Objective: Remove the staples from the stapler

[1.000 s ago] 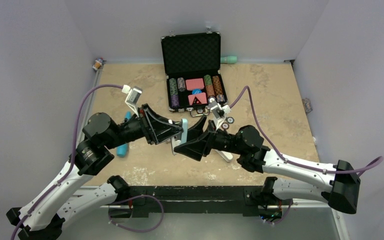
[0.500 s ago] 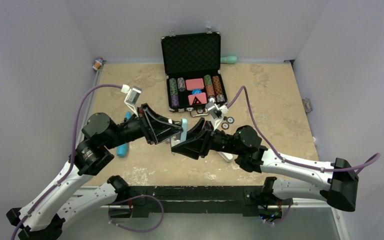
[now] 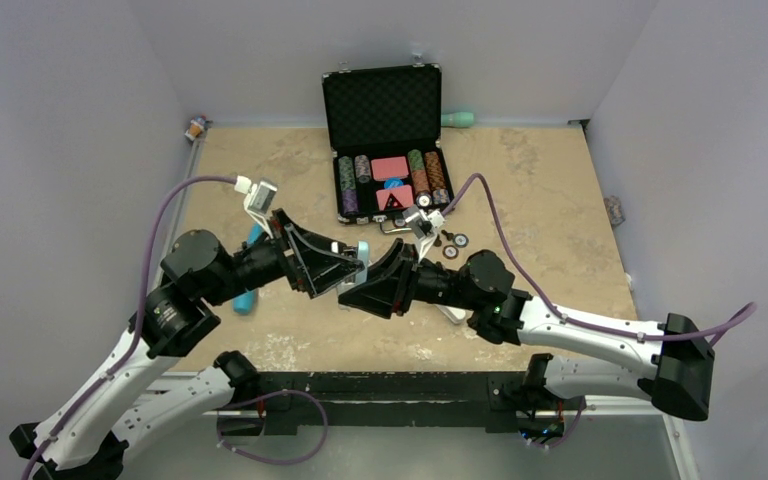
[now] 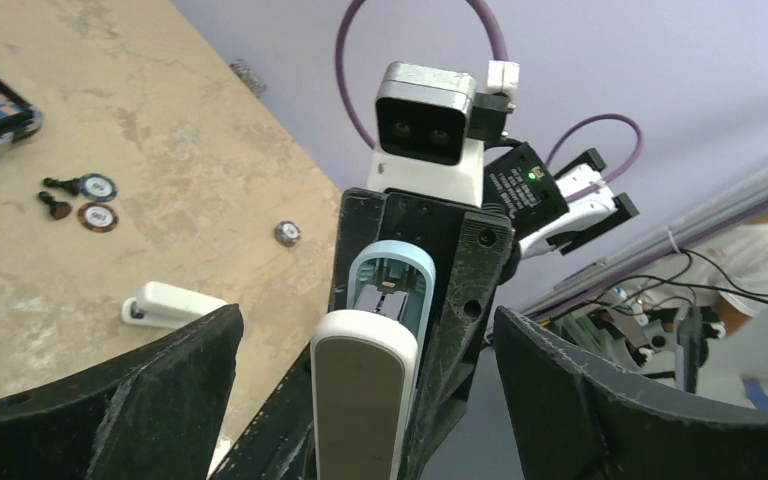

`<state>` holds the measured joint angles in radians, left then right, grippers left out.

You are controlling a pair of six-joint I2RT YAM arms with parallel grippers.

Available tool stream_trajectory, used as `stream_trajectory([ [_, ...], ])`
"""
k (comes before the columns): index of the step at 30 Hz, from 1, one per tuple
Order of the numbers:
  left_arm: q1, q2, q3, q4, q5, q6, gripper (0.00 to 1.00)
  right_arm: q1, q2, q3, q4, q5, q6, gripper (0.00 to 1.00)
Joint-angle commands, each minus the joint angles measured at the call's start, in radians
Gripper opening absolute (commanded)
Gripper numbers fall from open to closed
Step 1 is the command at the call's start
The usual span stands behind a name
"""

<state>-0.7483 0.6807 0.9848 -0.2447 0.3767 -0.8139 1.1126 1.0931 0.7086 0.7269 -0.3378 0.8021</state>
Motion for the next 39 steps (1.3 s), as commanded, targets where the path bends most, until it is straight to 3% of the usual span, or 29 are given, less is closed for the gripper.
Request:
stream_trajectory([
  [1,0.003,-0.049,0.054,-0.165,-0.148,0.055,1.0,0.002,-0.011,0.028,-0.044,0.052,-0.013,0.0],
  [10,0.003,-0.106,0.216,-0.694,-0.602,0.164,1.0,0.002,0.003,0.065,-0.383,0.163,-0.017,0.0],
  [14,0.002,-0.144,0.216,-0.818,-0.663,0.218,1.0,0.002,0.006,0.087,-0.518,0.214,-0.017,0.0],
  [18,0.002,-0.186,0.207,-0.924,-0.718,0.256,1.0,0.001,0.037,0.166,-0.755,0.345,-0.008,0.0],
  [23,0.002,-0.231,0.121,-0.956,-0.728,0.29,1.0,-0.061,0.102,0.248,-0.958,0.441,-0.042,0.0],
  [30,0.003,-0.3,0.044,-0.928,-0.71,0.275,1.0,-0.333,0.086,0.228,-1.075,0.451,-0.131,0.0],
  [34,0.003,-0.368,-0.056,-0.83,-0.705,0.271,1.0,-0.424,0.101,0.255,-1.16,0.536,-0.172,0.0],
  [39,0.001,-0.378,-0.067,-0.84,-0.737,0.261,1.0,-0.531,0.149,0.262,-1.224,0.637,-0.193,0.0],
])
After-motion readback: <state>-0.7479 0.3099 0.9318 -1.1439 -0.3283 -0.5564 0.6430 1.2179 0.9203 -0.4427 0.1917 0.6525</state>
